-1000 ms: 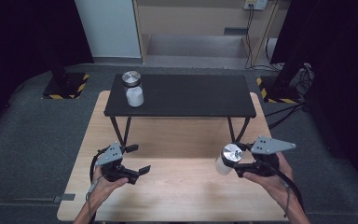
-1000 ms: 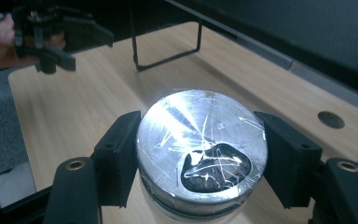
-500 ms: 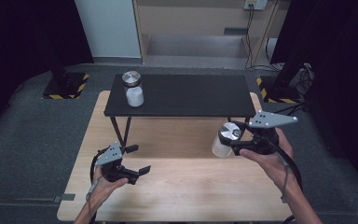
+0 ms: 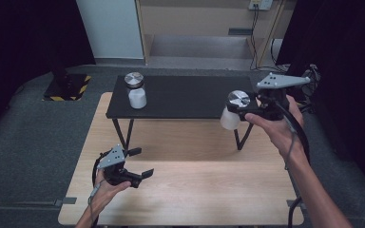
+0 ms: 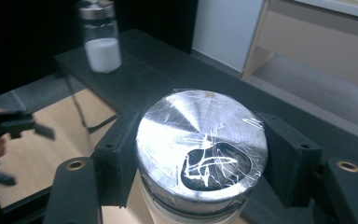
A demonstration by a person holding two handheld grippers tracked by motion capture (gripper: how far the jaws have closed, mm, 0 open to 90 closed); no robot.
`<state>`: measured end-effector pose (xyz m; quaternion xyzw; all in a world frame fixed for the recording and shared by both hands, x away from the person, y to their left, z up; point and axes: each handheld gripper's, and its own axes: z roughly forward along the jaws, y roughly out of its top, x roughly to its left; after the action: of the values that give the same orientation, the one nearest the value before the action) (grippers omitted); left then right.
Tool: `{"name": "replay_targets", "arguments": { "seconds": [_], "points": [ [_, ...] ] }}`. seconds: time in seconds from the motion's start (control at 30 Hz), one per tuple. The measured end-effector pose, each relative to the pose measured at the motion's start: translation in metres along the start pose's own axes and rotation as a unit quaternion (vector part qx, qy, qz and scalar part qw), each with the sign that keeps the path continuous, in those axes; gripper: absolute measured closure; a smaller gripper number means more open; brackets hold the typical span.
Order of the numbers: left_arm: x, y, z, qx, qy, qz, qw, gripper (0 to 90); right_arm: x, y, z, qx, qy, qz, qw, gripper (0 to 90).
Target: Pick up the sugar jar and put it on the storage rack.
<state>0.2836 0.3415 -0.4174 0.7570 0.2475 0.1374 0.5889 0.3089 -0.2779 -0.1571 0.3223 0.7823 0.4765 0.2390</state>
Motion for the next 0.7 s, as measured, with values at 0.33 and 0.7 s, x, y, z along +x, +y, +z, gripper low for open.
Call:
{"name": "replay_targets", "arguments": {
  "seconds": [0.33, 0.7],
  "points": [
    [0.000, 0.000, -0.001, 0.000, -0.001, 0.000, 1.0000, 3.2, -0.006, 0.029, 0.036, 0.003, -0.071, 0.019, 0.9973, 34.7],
    [-0.001, 0.000, 0.000, 0.003, -0.003, 0.004, 1.0000, 3.1, -0.022, 0.042, 0.071, 0.008, -0.102, 0.040, 0.9940, 34.7]
  ]
}}
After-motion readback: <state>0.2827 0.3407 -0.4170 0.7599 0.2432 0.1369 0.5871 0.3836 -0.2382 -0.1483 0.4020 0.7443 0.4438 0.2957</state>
